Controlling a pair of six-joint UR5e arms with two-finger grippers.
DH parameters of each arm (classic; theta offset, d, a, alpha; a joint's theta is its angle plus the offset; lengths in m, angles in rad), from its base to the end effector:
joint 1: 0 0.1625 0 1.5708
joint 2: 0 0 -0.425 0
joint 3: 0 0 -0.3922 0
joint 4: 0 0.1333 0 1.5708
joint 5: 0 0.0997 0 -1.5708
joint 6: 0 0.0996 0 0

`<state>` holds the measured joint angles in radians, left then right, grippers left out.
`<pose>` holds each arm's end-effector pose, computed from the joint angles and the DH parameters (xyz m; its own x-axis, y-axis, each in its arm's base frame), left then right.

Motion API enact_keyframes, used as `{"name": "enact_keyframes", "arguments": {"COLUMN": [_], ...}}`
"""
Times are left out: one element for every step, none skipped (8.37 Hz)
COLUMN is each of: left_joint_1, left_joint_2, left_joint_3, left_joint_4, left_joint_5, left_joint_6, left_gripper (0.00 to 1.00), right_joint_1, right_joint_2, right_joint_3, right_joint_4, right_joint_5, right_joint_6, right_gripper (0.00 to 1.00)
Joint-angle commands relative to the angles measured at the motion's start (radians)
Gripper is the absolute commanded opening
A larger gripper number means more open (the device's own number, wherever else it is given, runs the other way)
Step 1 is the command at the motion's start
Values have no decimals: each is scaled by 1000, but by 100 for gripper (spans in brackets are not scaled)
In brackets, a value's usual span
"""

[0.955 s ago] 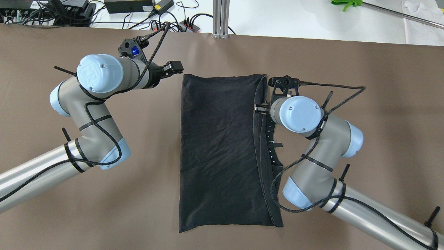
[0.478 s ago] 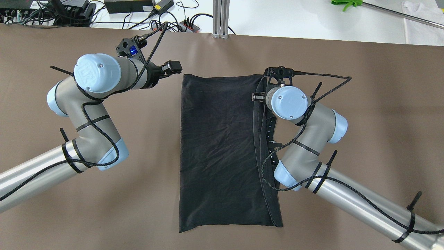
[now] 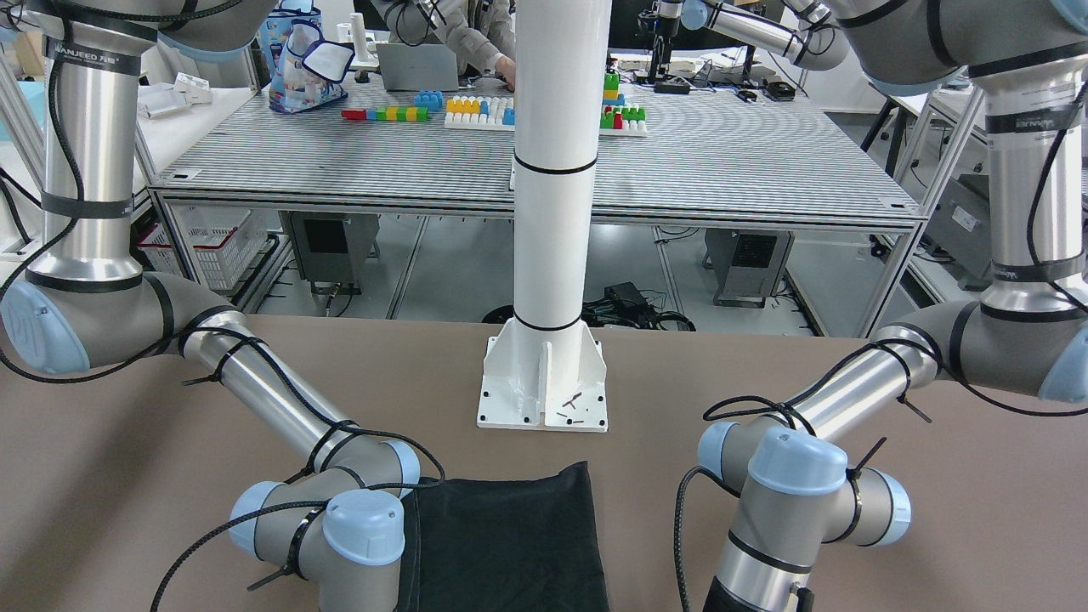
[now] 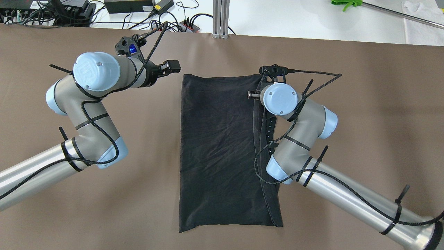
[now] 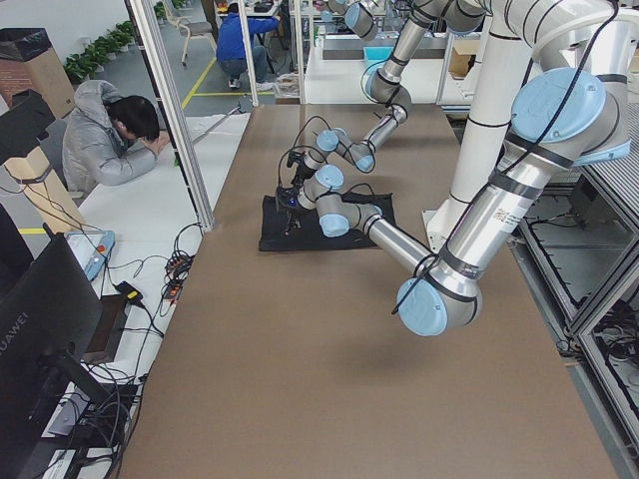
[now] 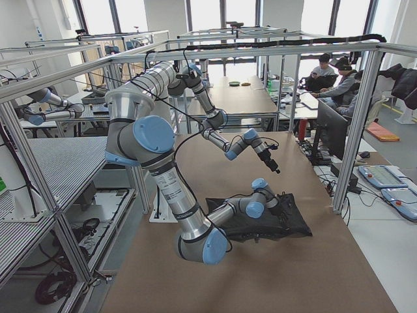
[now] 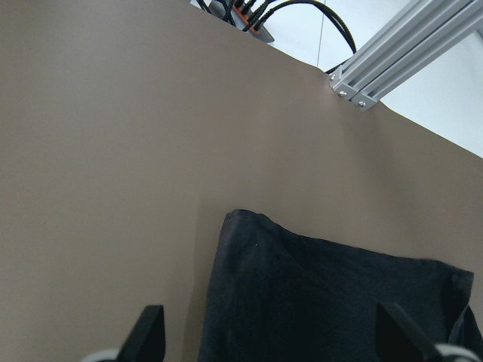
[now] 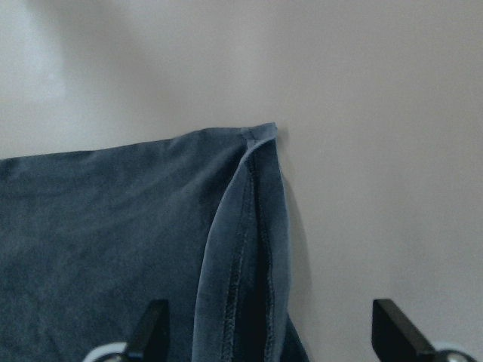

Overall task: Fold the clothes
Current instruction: 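Release the shirt and raise both grippers above its far edge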

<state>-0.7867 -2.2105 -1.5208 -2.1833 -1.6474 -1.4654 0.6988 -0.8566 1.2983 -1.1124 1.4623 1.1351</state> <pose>0.4112 -0.5902 0.2281 0.3220 -0.1743 -0.9306 0.6251 0.7773 0.0707 -0.4987 -0.6072 0.2994 0.7287 0.0643 0.6818 -0.4378 0.8093 0.3916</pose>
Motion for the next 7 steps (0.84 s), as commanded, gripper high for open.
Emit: {"name": "enact_keyframes", "arguments": {"left_joint_1": [-2,-2,-2,-2,-2,-2,-2], "left_joint_2": [0,0,0,0,0,0,0], "left_joint_3": [2,2,4,4,5,5,7], "left_joint_4": [0,0,0,0,0,0,0], "left_joint_5": [1,3,3,3,3,5,5], "left_joint_6": [4,5,5,8,10,10,10], "left_gripper": [100,100,100,100,100,100,100], "right_joint_1": [1,4,10,11,11,11,11], "right_joint_2": [89,94,94,94,94,94,94], "right_joint_3": [-147,-190,-198,-200,-214,-220,-221], "right_joint_4": [61,104,106,106,106,106,108], "right_joint_5": [-68,-82,-83,-95,-100,-102,-106], "right_joint_6": [0,-1,-12,-55,-60,-60,-60], "right_gripper": [94,94,94,94,94,94,94]}}
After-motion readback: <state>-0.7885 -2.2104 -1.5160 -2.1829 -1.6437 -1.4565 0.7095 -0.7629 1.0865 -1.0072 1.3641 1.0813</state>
